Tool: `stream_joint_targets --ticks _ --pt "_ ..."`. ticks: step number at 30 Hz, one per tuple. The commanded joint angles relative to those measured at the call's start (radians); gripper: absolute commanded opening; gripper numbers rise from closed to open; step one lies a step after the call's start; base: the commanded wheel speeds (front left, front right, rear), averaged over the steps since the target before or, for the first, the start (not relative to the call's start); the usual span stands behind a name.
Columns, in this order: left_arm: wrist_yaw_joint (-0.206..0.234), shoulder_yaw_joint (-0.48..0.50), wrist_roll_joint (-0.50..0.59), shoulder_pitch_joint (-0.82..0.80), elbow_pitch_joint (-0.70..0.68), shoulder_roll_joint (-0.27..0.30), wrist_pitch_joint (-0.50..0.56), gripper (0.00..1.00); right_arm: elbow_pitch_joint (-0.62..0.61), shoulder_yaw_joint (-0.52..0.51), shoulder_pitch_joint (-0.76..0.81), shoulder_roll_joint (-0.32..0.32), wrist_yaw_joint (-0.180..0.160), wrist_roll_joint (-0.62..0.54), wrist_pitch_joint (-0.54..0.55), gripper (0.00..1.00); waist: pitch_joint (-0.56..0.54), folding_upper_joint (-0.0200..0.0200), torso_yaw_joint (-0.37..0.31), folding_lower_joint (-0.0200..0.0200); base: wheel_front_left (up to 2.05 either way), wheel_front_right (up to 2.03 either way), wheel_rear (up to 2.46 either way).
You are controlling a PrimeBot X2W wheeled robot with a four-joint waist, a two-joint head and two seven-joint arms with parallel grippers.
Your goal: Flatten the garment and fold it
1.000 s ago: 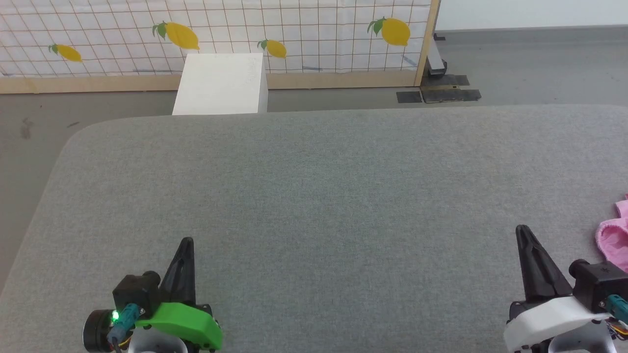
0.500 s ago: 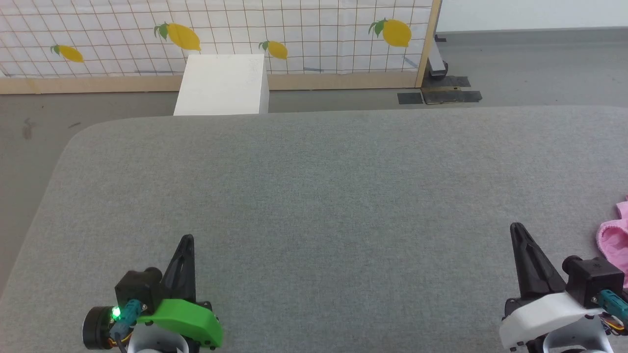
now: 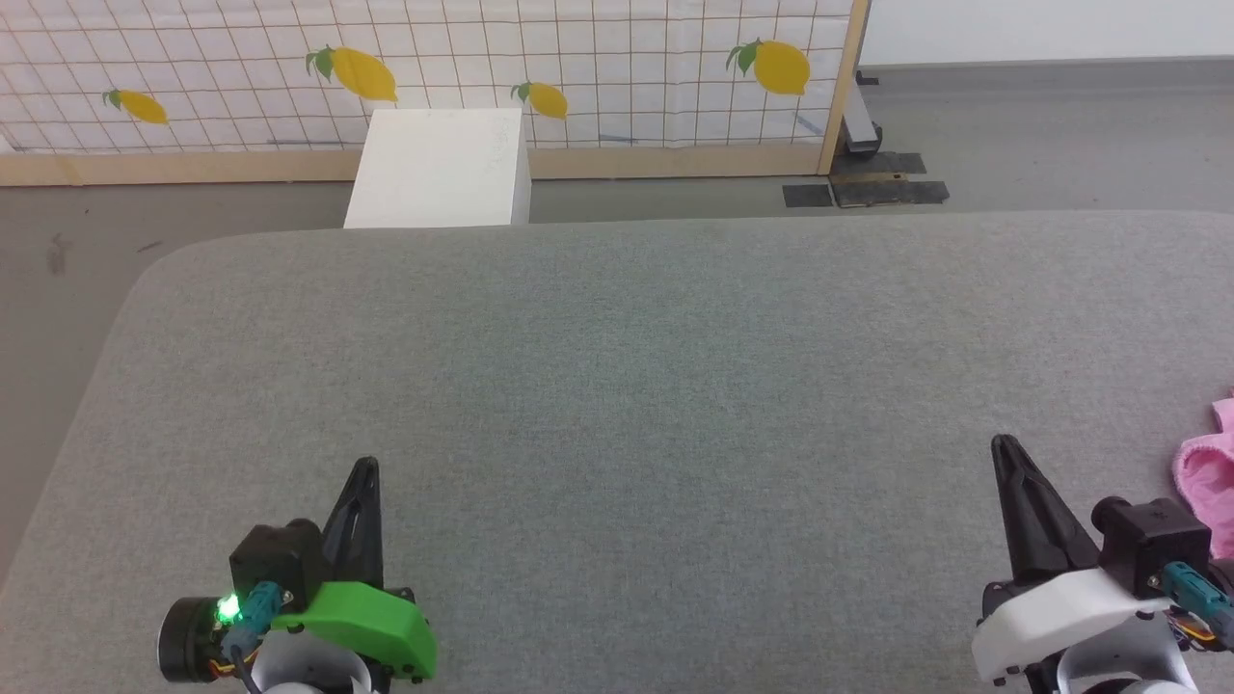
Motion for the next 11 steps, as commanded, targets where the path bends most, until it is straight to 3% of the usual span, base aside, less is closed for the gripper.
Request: stream_joint_targets --ticks 1,11 --pt "-0.007 0.007 0.014 -0.003 -0.008 -0.009 0.006 0.00 0.006 0.004 -0.018 0.001 -0.001 -0.009 -0.006 0.00 0.000 0.0030 0.000 0.0000 0.00 0.00 0.00" --pt "-0.013 0.030 0.054 -0.003 -0.022 -0.028 0.034 0.00 0.025 0.014 -0.032 0.001 -0.001 -0.018 -0.008 0.00 -0.003 0.0038 0.003 0.0000 0.00 0.00 0.00"
